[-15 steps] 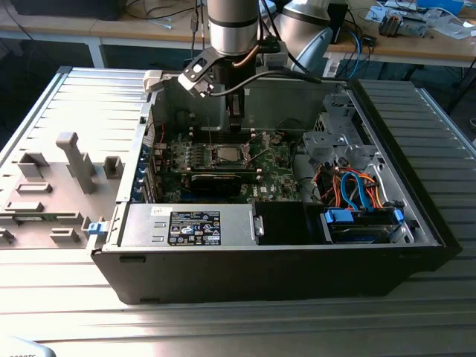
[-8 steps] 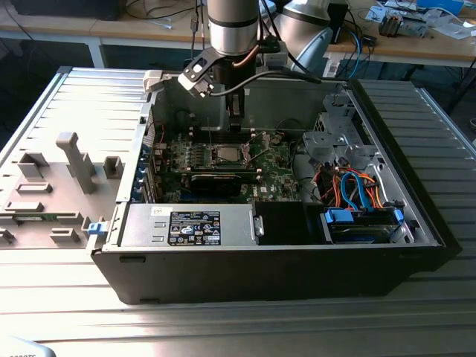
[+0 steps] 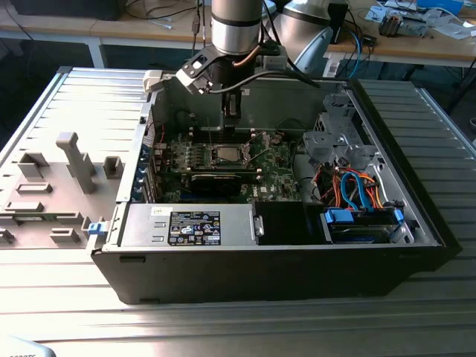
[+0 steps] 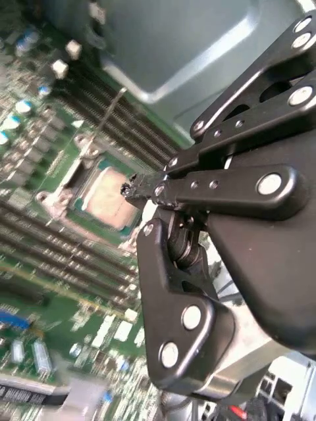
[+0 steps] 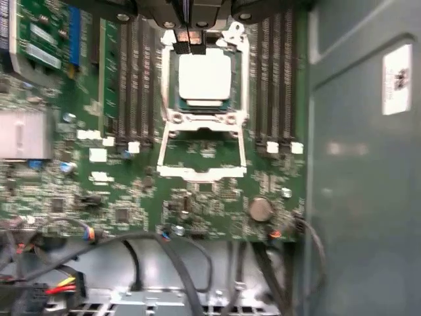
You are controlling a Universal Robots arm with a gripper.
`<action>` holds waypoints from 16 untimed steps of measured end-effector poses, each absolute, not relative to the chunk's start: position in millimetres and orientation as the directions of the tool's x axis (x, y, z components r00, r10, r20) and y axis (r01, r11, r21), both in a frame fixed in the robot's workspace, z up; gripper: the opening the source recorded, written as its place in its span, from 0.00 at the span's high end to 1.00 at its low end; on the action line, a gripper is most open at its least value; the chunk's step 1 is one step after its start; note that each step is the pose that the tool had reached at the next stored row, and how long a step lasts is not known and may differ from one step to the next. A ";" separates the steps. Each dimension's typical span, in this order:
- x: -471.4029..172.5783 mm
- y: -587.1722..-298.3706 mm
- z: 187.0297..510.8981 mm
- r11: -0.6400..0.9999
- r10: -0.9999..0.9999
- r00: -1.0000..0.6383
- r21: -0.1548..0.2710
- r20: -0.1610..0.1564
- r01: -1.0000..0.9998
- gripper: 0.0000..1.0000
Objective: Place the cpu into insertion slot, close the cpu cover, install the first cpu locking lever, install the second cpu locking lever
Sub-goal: 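Close the cpu cover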
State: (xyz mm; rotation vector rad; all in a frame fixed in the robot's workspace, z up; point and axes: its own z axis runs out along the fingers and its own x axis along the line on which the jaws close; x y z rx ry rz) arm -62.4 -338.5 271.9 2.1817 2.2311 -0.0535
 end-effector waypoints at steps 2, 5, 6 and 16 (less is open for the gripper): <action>-62.4 -338.5 271.9 0.023 0.999 -0.023 -0.010 -0.039 1.000 0.89; -62.2 -338.5 271.9 0.023 0.999 -0.023 -0.010 -0.039 1.000 0.89; -61.3 -338.5 271.9 0.023 0.999 -0.023 -0.010 -0.039 1.000 0.89; -42.9 -338.5 271.6 0.023 0.999 -0.023 -0.012 -0.039 1.000 0.89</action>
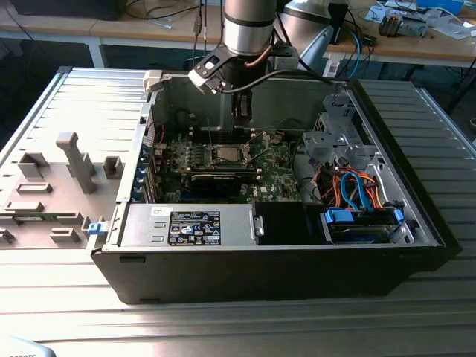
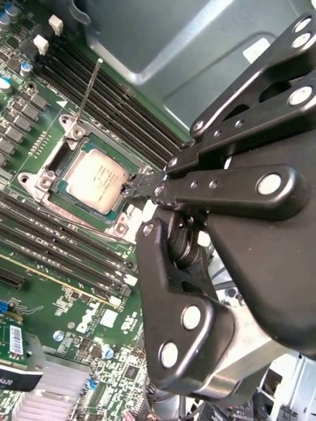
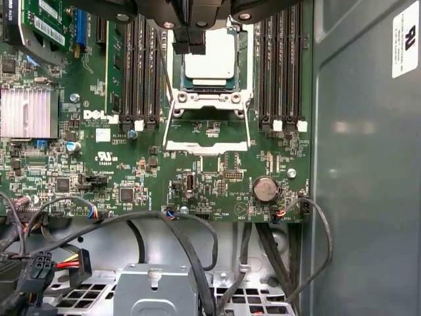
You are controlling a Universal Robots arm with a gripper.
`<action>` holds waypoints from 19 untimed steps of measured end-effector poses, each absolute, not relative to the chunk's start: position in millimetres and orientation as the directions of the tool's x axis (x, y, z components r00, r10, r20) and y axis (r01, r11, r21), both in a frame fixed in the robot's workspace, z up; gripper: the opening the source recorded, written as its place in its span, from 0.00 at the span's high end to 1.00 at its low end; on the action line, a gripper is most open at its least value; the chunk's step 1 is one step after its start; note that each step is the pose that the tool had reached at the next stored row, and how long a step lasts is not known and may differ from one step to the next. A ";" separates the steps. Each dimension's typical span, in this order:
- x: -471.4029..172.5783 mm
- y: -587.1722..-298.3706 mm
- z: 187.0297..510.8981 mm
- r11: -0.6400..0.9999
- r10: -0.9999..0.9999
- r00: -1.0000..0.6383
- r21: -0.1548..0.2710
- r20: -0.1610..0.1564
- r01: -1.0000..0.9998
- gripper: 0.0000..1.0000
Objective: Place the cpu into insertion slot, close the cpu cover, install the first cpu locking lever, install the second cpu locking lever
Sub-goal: 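Close the cpu cover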
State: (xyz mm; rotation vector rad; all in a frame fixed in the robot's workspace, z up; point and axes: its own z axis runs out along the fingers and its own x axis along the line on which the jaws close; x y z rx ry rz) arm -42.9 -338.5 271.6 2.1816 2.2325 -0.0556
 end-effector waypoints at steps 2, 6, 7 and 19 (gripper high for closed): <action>-41.7 -338.5 271.5 0.023 0.999 -0.023 -0.012 -0.039 1.000 0.89; -40.1 -338.5 271.5 0.023 0.999 -0.023 -0.012 -0.039 1.000 0.89; -39.8 -338.5 271.5 0.023 0.999 -0.023 -0.012 -0.039 1.000 0.89; -35.0 -338.5 271.4 0.023 0.999 -0.023 -0.012 -0.039 1.000 0.89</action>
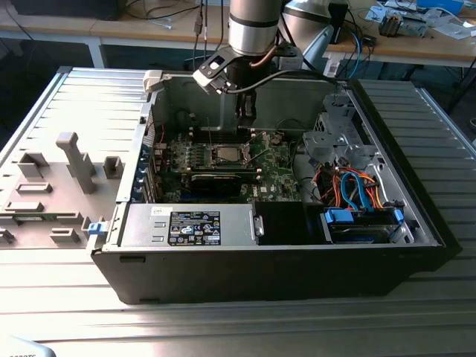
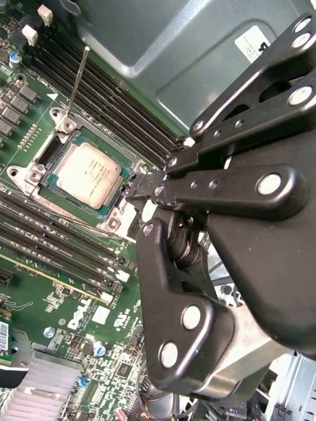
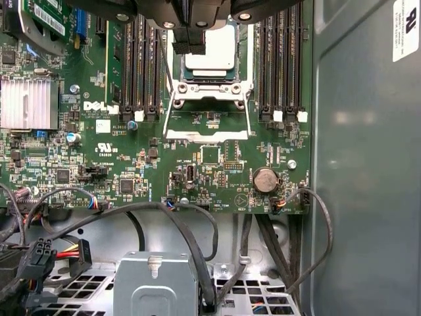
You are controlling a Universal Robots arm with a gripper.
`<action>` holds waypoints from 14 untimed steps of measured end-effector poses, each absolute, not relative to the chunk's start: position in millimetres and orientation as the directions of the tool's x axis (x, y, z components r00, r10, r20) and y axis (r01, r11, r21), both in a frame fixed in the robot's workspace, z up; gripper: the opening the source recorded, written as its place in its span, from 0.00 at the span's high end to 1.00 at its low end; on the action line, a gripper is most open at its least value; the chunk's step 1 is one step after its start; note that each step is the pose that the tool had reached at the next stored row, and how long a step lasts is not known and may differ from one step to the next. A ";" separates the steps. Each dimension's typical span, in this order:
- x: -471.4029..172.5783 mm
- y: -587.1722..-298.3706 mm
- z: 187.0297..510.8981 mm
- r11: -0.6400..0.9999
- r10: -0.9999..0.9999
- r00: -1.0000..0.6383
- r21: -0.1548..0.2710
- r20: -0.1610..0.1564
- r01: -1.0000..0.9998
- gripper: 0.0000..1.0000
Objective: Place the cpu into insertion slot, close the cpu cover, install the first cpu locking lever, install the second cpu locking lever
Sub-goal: 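Close the cpu cover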
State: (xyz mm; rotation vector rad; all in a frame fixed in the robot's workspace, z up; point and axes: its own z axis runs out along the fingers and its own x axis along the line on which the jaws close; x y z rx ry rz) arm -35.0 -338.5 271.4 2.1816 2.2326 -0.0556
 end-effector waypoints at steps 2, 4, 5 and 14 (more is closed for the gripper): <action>-33.4 -338.5 271.3 0.023 0.999 -0.023 -0.012 -0.039 1.000 0.89; -32.4 -338.5 271.3 0.023 0.999 -0.023 -0.012 -0.039 1.000 0.89; -32.1 -338.5 271.3 0.023 0.999 -0.023 -0.012 -0.039 1.000 0.89; -23.2 -338.5 271.0 0.023 0.999 -0.023 -0.012 -0.034 1.000 0.89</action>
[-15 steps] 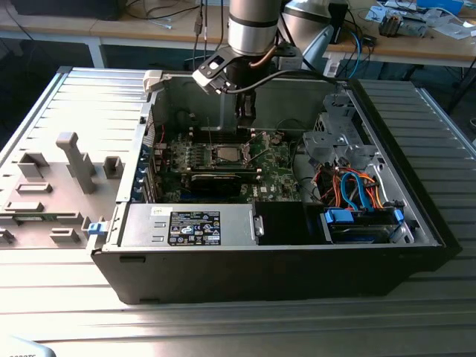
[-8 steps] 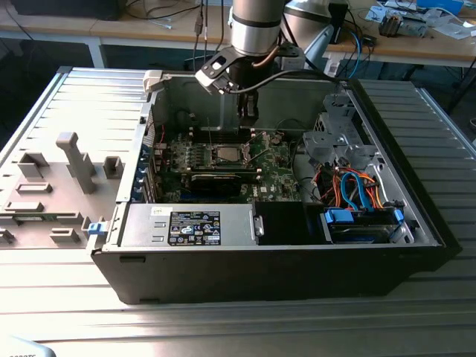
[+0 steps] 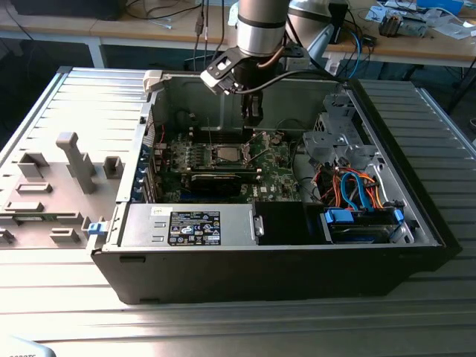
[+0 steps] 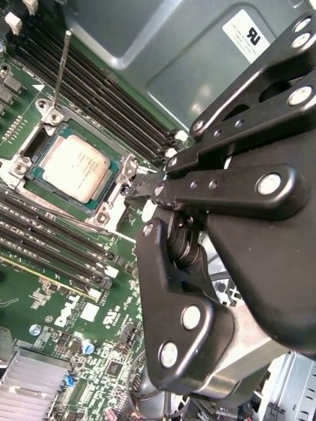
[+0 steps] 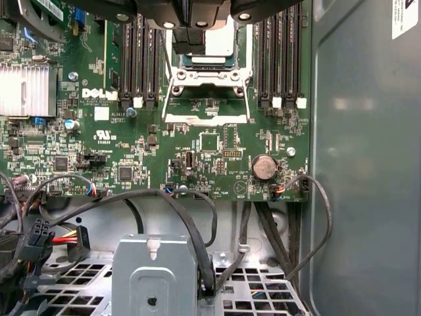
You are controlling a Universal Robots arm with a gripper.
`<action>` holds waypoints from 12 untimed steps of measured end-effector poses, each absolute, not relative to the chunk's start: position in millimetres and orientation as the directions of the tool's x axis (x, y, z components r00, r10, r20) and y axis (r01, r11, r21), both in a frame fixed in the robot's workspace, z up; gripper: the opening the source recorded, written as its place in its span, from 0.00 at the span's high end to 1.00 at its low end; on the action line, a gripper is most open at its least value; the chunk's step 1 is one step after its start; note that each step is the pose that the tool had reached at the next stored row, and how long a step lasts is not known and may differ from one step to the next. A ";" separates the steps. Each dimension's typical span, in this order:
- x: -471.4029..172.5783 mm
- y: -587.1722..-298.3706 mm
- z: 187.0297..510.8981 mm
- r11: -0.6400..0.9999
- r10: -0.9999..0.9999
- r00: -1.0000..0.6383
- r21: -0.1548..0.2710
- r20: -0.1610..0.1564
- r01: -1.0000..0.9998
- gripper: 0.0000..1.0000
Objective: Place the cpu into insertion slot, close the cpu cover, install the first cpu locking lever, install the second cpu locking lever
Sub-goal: 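Close the cpu cover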
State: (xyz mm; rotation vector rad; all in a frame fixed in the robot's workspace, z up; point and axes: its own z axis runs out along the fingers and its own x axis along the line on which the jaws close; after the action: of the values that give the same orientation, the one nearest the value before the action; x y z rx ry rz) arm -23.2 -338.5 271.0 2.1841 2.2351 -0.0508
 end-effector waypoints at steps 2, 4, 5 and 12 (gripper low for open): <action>-21.3 -338.5 271.0 0.023 0.999 -0.023 -0.012 -0.034 1.000 0.89; -18.9 -338.5 270.9 0.023 0.999 -0.023 -0.012 -0.034 1.000 0.89; -18.2 -338.5 271.0 0.023 0.999 -0.023 -0.012 -0.034 1.000 0.89; -12.4 -338.5 270.9 0.023 0.999 -0.023 -0.012 -0.033 1.000 0.89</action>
State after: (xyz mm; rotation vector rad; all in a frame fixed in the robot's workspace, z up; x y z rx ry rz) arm -12.4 -338.5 270.9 2.1845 2.2357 -0.0501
